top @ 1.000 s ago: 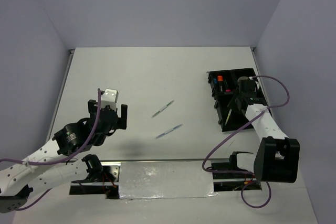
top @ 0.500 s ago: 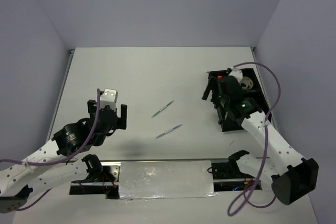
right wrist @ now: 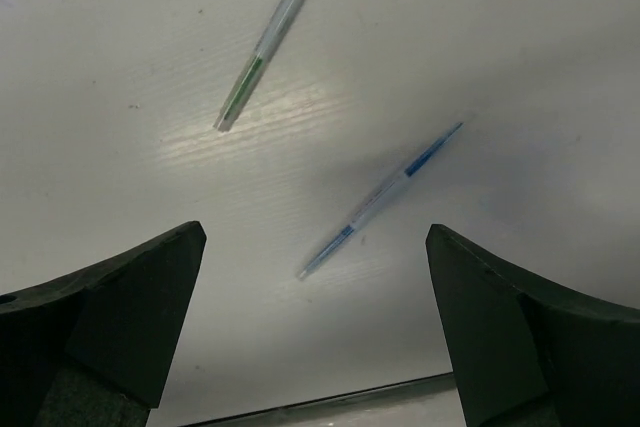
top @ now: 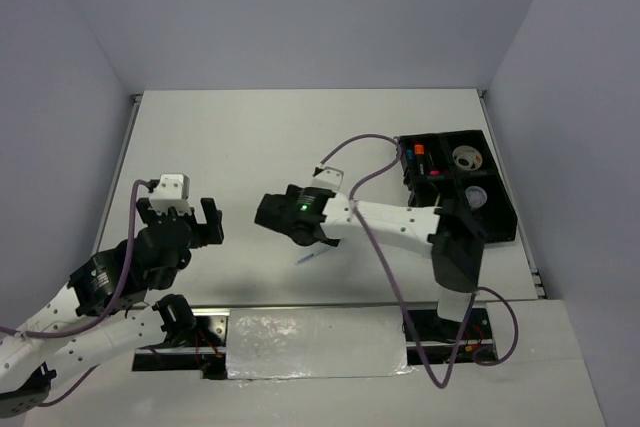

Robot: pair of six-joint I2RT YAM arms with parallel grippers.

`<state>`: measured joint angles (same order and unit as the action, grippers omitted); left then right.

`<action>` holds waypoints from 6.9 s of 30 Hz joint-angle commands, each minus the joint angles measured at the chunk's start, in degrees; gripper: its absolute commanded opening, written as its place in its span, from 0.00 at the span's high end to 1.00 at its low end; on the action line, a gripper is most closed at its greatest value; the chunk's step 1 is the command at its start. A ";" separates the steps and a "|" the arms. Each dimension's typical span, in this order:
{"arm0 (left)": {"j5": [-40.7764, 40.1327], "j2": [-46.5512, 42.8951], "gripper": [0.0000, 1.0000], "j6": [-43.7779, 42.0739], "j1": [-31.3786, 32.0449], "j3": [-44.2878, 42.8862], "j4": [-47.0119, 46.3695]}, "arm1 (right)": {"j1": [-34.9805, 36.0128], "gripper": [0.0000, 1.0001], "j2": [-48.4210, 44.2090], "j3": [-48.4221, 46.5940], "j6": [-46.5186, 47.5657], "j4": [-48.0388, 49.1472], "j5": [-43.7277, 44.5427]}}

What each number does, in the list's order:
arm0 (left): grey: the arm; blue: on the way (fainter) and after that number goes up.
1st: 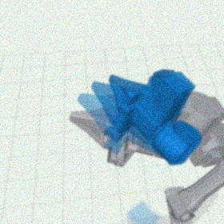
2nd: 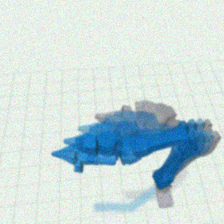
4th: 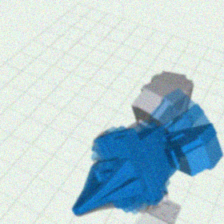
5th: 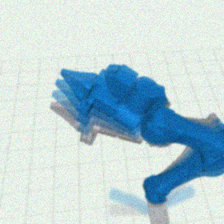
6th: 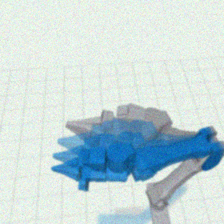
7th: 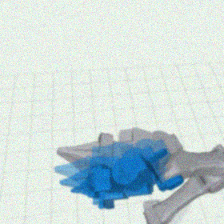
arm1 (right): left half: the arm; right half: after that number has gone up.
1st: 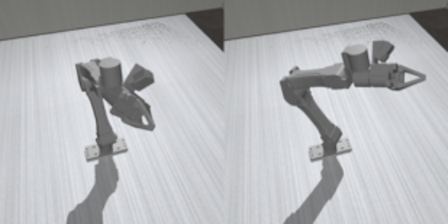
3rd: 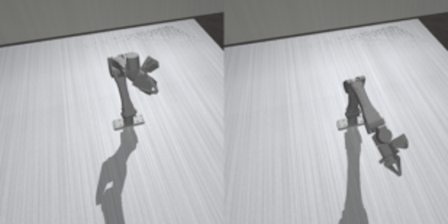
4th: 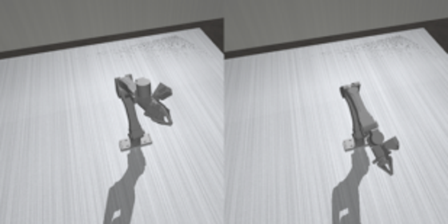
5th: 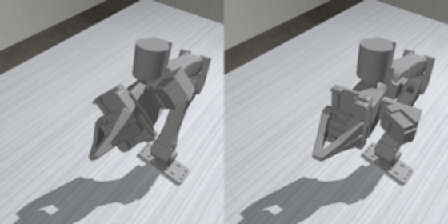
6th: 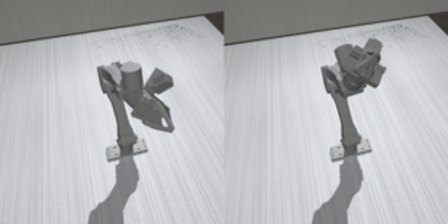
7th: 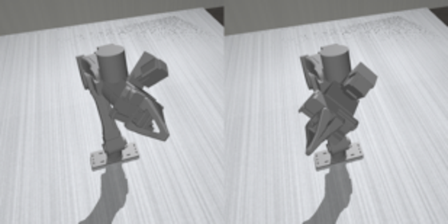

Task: Sort the stationery into containers
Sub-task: Pick up the pen from the center of the board, then place the pen in the storage box, then pick up the pen from the center of the board, then place the pen in the storage box.

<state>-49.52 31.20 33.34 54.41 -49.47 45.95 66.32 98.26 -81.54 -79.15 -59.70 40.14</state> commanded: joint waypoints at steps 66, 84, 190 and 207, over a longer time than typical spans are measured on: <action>2.93 2.99 0.01 -2.49 0.69 0.26 -3.24 | -60.70 1.00 -27.86 29.42 56.83 22.79 -14.39; 4.61 3.60 0.01 -3.81 0.61 0.43 -4.21 | -60.96 0.75 -24.43 31.79 56.74 25.78 -17.38; 4.78 2.28 0.01 -3.72 -0.01 0.43 -4.21 | -62.90 0.79 -31.46 36.97 65.53 33.77 -20.10; -0.73 3.34 0.01 -0.31 -0.71 -1.50 -1.06 | -62.37 0.00 -49.19 30.32 65.44 25.27 -32.31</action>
<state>-45.76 33.78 31.75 54.39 -48.97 44.62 3.70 57.84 -44.97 -15.27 -31.53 13.47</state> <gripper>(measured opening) 0.994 0.994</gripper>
